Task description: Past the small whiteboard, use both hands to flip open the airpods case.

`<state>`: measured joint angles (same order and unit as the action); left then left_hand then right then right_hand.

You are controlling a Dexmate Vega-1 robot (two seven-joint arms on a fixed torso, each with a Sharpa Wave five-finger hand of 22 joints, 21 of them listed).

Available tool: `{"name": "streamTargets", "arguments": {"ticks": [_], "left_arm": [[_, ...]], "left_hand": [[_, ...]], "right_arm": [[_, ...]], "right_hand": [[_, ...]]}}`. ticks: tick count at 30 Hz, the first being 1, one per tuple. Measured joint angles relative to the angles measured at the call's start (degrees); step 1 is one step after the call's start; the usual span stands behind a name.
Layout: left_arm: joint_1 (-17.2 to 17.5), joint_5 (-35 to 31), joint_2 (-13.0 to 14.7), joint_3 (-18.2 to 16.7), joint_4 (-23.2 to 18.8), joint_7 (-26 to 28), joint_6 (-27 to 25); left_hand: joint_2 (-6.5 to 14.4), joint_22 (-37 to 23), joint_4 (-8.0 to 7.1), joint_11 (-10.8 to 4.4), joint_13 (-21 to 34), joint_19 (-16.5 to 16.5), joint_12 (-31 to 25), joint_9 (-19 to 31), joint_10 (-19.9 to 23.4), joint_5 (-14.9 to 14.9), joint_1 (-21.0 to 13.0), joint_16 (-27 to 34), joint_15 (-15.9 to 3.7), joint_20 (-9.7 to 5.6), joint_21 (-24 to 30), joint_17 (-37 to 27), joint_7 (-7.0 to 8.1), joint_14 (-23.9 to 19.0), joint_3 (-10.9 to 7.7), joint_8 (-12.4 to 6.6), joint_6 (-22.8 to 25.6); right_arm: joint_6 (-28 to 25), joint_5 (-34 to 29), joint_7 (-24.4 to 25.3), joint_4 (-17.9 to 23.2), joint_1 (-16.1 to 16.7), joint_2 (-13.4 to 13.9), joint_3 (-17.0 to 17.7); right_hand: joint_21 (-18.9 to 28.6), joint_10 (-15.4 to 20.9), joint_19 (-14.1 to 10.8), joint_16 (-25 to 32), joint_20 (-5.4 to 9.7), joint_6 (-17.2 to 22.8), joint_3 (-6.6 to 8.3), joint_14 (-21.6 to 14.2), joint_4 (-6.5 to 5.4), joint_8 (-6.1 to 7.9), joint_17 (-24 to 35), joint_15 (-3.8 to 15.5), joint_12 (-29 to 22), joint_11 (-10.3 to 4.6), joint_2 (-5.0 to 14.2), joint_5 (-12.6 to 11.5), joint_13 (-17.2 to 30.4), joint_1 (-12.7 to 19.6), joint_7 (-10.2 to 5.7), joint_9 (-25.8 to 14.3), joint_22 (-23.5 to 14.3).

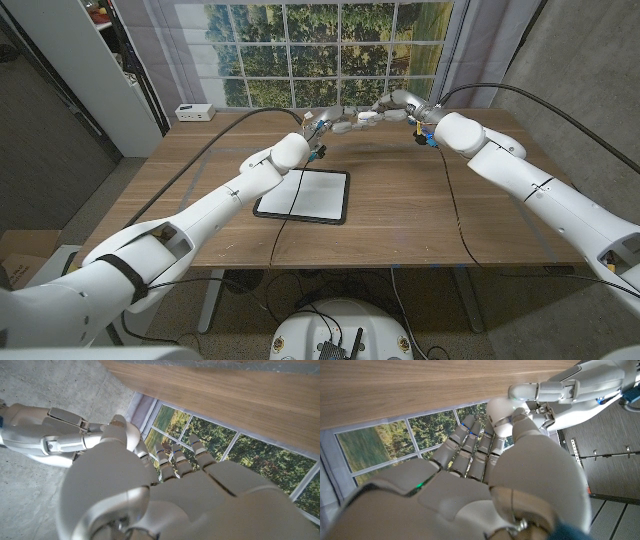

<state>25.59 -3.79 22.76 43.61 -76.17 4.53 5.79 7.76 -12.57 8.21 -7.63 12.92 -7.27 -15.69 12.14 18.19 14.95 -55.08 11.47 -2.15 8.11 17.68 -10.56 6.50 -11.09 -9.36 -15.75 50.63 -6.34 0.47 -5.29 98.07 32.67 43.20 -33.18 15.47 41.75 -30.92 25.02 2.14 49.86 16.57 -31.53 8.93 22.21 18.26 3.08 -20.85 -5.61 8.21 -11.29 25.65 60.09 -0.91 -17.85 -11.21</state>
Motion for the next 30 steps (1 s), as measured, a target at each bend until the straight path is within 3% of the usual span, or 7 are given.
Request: {"name": "streamTargets", "arguments": {"ticks": [3, 15, 19, 21, 25, 27, 30], "left_arm": [[0.4, 0.0, -0.2, -0.1, 0.2, 0.8, 0.5], [1.6, -1.4, -0.4, -0.4, -0.7, 3.6, 0.8], [1.8, -2.1, -0.3, -0.4, -1.1, 4.1, 0.7], [1.9, -2.5, -0.3, -0.4, -1.5, 4.3, 0.4], [2.1, -3.1, 0.1, -0.2, -2.0, 4.6, -0.2], [2.1, -3.4, 0.1, -0.1, -2.2, 4.6, -0.4], [2.1, -3.7, 0.1, -0.1, -2.2, 4.6, -0.7]], "left_hand": [[0.3, -0.1, -0.23, -0.7, -0.1, -0.1, -0.4, 0.0, 1.3, -0.4, -0.7, 0.4, -0.03, -0.12, 0.4, 0.0, -1.48, -0.8, -0.55, 0.0, 1.5], [1.3, -0.4, -0.09, -1.78, -0.1, -1.3, -0.4, 0.0, 3.0, -0.4, -1.7, 0.6, -0.2, -0.21, 1.2, 0.0, -2.58, -1.8, -1.34, 0.0, 2.3], [1.3, -0.4, -0.09, -1.78, -0.1, -1.5, -0.4, 0.0, 3.0, -0.4, -1.7, 0.6, 0.12, -0.02, 1.2, 0.0, -2.92, -2.1, -1.34, 0.0, 2.5], [1.3, -0.4, -0.09, -1.78, -0.1, -1.5, -0.4, 0.0, 3.0, -0.4, -1.7, 0.6, 0.12, -0.02, 1.2, 0.0, -2.98, -2.1, -1.34, 0.01, 2.5], [1.8, -0.4, -0.09, -1.78, -0.1, -1.5, -0.4, 0.0, 3.0, -0.6, -2.4, 0.6, 0.11, -0.02, 1.2, 0.0, -3.06, -2.1, -1.34, 0.0, 2.5], [1.7, -0.4, -0.06, -1.78, -0.1, -1.5, -0.4, 0.0, 3.0, -0.6, -2.5, 0.6, 0.12, -0.02, 1.3, 0.0, -3.06, -2.1, -1.37, 0.0, 2.5], [1.5, -0.4, 0.16, -1.78, -0.1, -1.5, -0.4, 0.0, 3.0, -0.7, -2.7, 0.6, 0.11, -0.02, 1.4, -0.1, -3.05, -2.1, -1.59, 0.0, 2.5]], "right_arm": [[-0.1, 0.1, -0.5, 0.0, -0.2, 0.1, -0.2], [-1.8, 2.2, -5.5, 0.0, -2.2, 1.2, -0.6], [-2.7, 3.1, -7.8, -0.4, -3.7, 1.7, -1.1], [-3.4, 3.8, -9.9, -0.6, -4.4, 1.9, -1.3], [-4.1, 4.5, -12.4, -1.0, -6.0, 2.3, -2.1], [-4.6, 4.9, -14.2, -1.2, -6.9, 2.5, -2.4], [-4.6, 4.9, -14.2, -1.6, -7.9, 2.6, -2.9]], "right_hand": [[0.0, 0.0, 0.0, -0.2, -0.01, 0.0, -0.25, 0.0, -0.1, 0.0, 0.0, 0.01, 0.2, 0.0, -0.01, 0.0, 0.0, 0.0, 0.0, 0.0, 0.0], [0.0, -1.4, 0.1, -0.2, -0.09, -0.2, -1.11, 0.5, -0.95, -0.06, 0.3, -0.21, 1.0, 0.07, -0.44, 0.0, 0.0, -1.0, -0.24, 0.0, 0.0], [0.0, -2.6, 0.7, -0.6, -0.73, -0.4, -1.73, 1.5, -1.58, -0.92, 0.4, -0.28, 1.6, 0.34, -0.16, 0.0, 0.0, -2.4, -0.46, 0.0, 0.1], [0.0, -3.7, 1.4, -1.1, -0.93, -0.8, -2.29, 2.6, -2.53, -1.6, 0.6, -0.33, 2.0, 0.21, 0.82, 0.0, 0.0, -4.2, -0.82, 0.0, 0.1], [-0.5, -5.4, 2.8, -2.2, -1.12, -1.3, -1.94, 4.0, -5.68, -2.45, 0.7, -0.31, 2.7, 0.38, 2.51, 0.4, 0.3, -8.0, -1.34, -0.2, 0.2], [-0.5, -5.8, 3.3, -2.3, -1.23, -1.3, -1.7, 4.3, -7.03, -3.0, 0.8, -0.43, 3.1, 0.43, 3.05, 0.4, 0.5, -9.7, -1.34, -5.9, 0.2], [-0.9, -6.5, 3.9, -2.6, -1.19, -1.6, -1.32, 4.8, -8.68, -3.62, 0.9, -0.34, 3.3, 0.42, 3.33, 0.4, 0.6, -11.7, -1.57, -6.5, 0.1]]}}
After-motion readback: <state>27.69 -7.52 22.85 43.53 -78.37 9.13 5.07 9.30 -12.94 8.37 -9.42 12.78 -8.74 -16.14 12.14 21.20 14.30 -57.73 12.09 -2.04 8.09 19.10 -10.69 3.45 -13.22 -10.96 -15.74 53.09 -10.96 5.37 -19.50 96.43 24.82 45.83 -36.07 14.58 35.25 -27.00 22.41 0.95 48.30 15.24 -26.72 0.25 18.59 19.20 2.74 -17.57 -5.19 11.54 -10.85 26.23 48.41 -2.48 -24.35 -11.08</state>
